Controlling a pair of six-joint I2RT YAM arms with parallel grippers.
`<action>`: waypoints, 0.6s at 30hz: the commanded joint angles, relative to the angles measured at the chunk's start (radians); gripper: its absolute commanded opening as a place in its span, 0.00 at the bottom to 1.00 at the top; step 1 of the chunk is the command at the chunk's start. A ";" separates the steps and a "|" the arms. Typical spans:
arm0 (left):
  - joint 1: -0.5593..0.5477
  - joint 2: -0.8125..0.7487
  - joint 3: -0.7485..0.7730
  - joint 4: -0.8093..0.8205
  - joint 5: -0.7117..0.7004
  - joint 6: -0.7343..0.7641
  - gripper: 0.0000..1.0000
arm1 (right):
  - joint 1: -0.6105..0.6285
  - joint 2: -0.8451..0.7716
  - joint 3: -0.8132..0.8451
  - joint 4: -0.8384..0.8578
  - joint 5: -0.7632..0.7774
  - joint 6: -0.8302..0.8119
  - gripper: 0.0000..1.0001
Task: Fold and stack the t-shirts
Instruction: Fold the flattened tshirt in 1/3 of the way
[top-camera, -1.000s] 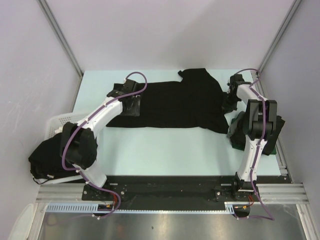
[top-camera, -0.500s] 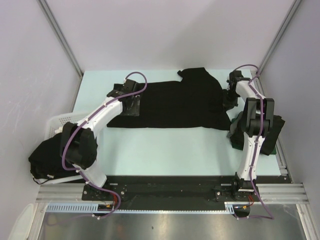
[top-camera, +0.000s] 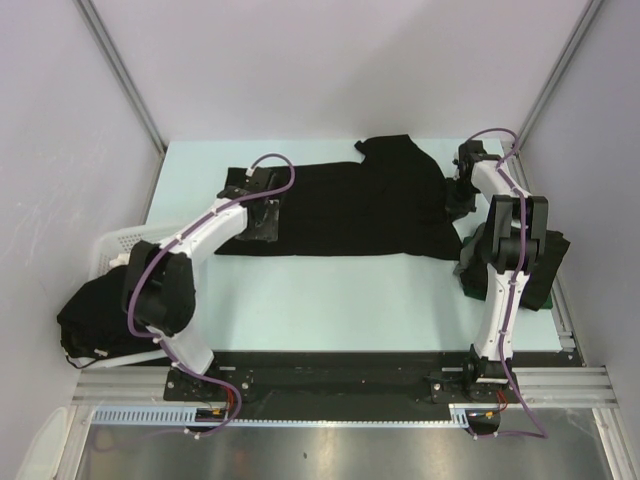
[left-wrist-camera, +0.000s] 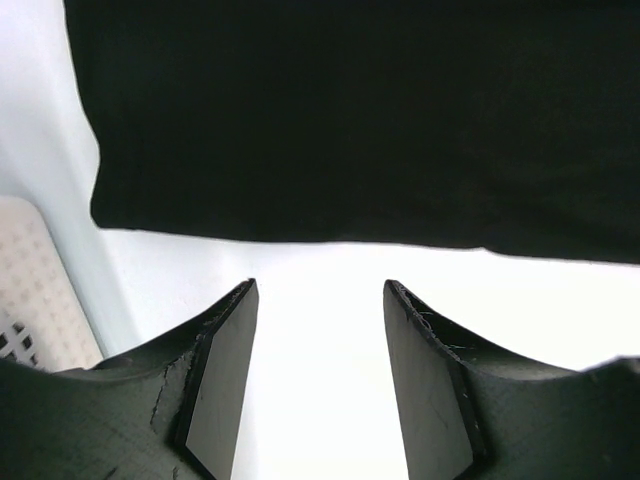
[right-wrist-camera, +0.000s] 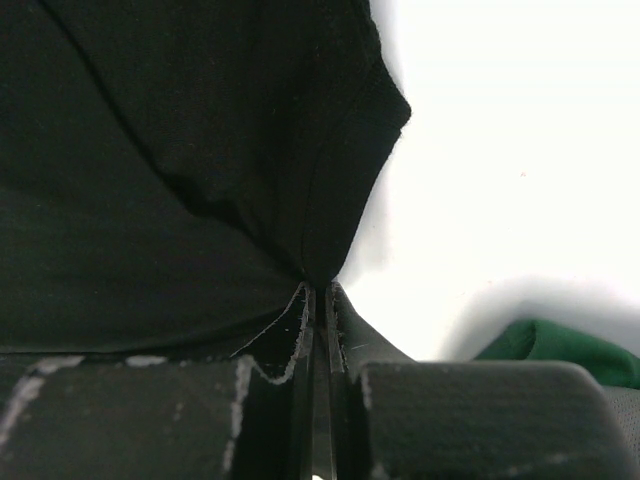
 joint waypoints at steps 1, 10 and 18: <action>0.013 0.051 0.007 0.056 -0.021 -0.030 0.59 | -0.013 0.026 -0.030 0.084 0.055 -0.026 0.02; 0.074 0.144 0.099 0.044 -0.085 -0.038 0.59 | -0.019 0.011 -0.034 0.083 0.068 -0.016 0.25; 0.104 0.151 0.248 0.061 -0.062 0.023 0.59 | -0.020 -0.031 0.058 0.049 0.074 -0.009 0.29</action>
